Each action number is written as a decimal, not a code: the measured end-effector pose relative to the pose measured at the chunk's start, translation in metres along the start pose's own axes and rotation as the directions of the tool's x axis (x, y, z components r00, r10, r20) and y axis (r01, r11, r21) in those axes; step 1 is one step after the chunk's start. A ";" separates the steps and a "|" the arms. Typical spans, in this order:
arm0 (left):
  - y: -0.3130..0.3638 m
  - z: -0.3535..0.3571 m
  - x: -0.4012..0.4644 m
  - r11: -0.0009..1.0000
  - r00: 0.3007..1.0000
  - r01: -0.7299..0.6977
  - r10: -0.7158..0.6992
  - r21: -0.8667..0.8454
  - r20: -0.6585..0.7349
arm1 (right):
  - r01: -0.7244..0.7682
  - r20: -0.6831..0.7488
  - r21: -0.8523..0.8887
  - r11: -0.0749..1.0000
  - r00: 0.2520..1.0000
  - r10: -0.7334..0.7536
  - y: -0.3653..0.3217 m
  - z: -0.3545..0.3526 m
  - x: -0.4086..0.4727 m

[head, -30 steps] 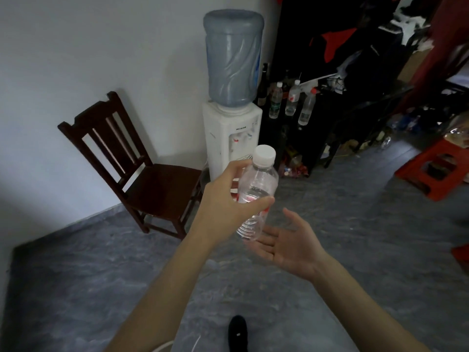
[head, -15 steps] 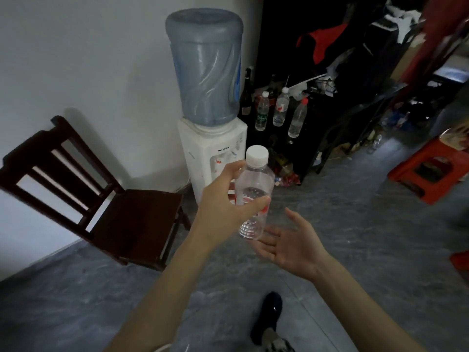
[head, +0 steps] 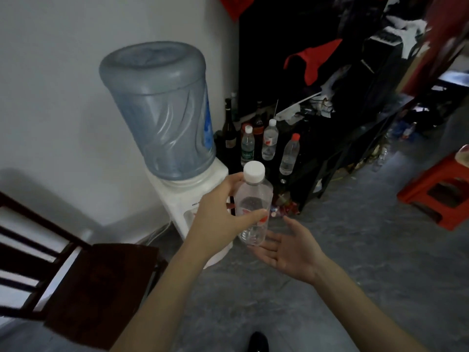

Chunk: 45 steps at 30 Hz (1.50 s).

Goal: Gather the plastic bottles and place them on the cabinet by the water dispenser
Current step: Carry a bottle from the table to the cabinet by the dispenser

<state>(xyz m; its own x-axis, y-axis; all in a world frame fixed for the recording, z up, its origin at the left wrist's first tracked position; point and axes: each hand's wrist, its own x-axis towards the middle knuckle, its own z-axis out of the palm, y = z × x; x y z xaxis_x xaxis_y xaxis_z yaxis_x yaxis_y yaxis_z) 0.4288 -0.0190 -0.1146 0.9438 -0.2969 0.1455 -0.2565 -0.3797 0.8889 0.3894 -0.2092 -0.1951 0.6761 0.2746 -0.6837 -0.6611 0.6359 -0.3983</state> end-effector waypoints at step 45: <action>-0.206 0.135 0.402 0.959 0.912 0.112 -0.204 0.262 0.355 | 0.025 -0.403 0.382 0.924 0.904 0.142 -0.261 -0.082 0.361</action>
<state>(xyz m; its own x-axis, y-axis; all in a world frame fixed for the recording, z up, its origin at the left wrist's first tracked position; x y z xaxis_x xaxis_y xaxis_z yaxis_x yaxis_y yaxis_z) 0.8325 -0.1784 -0.2979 0.8394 -0.5044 -0.2025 -0.1947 -0.6268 0.7545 0.7795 -0.3353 -0.3877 0.3863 0.0481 -0.9211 -0.4693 0.8699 -0.1514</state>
